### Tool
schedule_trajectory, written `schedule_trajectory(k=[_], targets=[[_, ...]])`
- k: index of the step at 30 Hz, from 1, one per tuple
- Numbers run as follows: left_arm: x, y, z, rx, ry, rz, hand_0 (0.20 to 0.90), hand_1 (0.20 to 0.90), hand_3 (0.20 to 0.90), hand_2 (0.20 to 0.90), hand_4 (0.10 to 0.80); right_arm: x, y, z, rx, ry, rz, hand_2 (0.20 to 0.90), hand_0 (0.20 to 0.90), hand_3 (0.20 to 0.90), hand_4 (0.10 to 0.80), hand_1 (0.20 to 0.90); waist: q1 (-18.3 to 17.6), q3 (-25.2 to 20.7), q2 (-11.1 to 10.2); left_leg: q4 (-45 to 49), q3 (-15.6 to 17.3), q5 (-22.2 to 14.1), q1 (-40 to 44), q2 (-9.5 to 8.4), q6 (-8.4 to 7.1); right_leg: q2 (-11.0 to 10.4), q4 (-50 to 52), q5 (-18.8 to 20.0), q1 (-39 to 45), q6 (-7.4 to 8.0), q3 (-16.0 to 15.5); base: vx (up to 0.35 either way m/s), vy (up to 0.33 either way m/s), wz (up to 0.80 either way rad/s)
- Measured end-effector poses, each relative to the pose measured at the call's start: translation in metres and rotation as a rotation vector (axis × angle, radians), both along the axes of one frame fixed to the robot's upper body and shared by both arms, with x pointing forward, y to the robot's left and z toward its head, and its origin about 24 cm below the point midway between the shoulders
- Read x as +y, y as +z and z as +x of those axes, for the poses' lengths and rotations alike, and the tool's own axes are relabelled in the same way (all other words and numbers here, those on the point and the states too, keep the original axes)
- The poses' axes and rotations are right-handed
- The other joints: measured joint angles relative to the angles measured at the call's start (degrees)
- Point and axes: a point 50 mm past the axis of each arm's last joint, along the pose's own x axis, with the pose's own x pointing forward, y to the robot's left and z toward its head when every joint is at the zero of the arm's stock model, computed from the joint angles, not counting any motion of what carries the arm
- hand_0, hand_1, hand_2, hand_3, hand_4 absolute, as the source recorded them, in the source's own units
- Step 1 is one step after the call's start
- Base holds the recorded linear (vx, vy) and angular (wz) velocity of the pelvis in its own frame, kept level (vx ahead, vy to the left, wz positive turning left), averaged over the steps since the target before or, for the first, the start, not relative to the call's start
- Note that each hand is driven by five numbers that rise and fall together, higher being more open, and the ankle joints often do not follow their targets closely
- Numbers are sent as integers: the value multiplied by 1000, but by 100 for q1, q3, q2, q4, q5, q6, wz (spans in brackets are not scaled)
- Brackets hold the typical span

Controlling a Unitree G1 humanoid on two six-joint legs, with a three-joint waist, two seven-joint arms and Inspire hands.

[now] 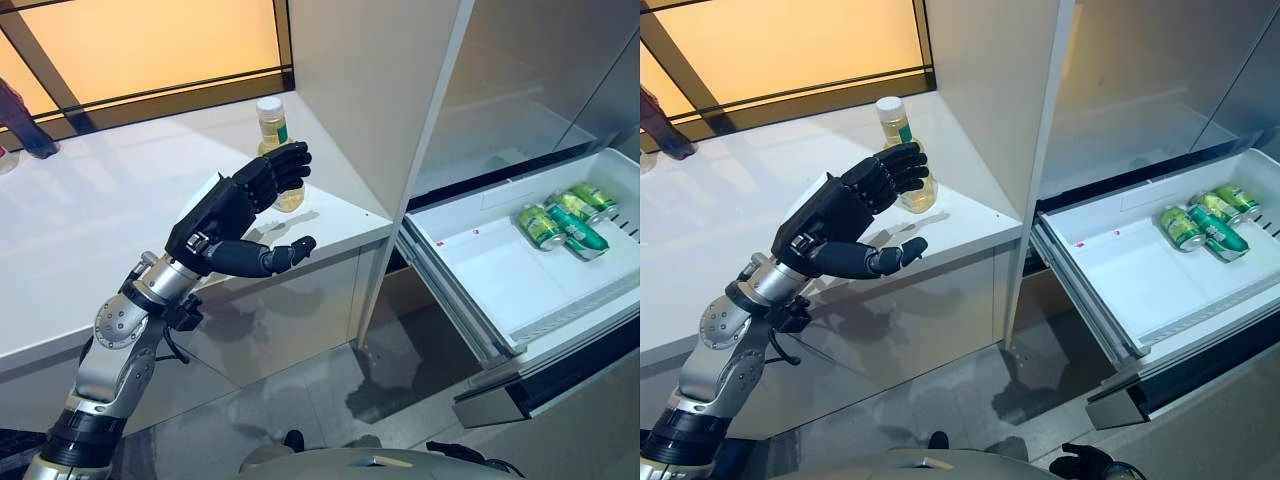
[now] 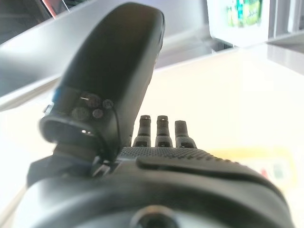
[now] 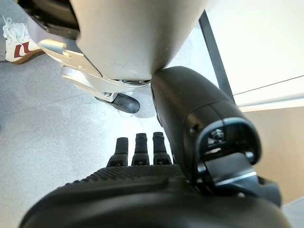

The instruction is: Put drinks into fridge and close the fridge

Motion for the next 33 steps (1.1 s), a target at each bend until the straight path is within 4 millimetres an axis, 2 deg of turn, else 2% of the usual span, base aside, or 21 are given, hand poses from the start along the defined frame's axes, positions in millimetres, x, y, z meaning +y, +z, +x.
schedule_trajectory(k=[10,14,21,27,33], targets=[[26,-25,0,92,260,29,900,900,900,900,800,-2,0,-2,6,-14,-2,900,900,900,800,900,103,-82,55,0,-74,37,-17,-2,-8,9,-2,-1,2,0,-30,8,2,3],[30,-32,0,104,355,-11,900,900,900,900,800,-2,0,-3,14,-16,-2,900,900,900,800,900,111,-82,55,1,-79,40,-18,-3,-9,9,-1,-1,2,0,-34,0,0,0],[40,-45,2,132,575,48,900,900,900,900,800,-2,0,-3,18,-29,-2,900,900,900,800,900,87,-83,56,1,-77,41,-15,-1,-8,11,-1,-1,3,-1,-30,0,0,0],[41,-49,5,171,620,61,900,900,900,900,800,-2,0,-2,28,-31,-3,900,900,900,800,900,50,-85,53,1,-66,42,-7,-1,-8,9,-1,0,3,-1,-18,0,0,0],[37,-43,13,144,647,79,900,900,900,900,800,-1,0,-1,29,-30,-2,900,900,900,800,900,-28,-86,47,1,-37,41,14,2,-8,9,1,1,9,-2,15,16,-4,-2]])
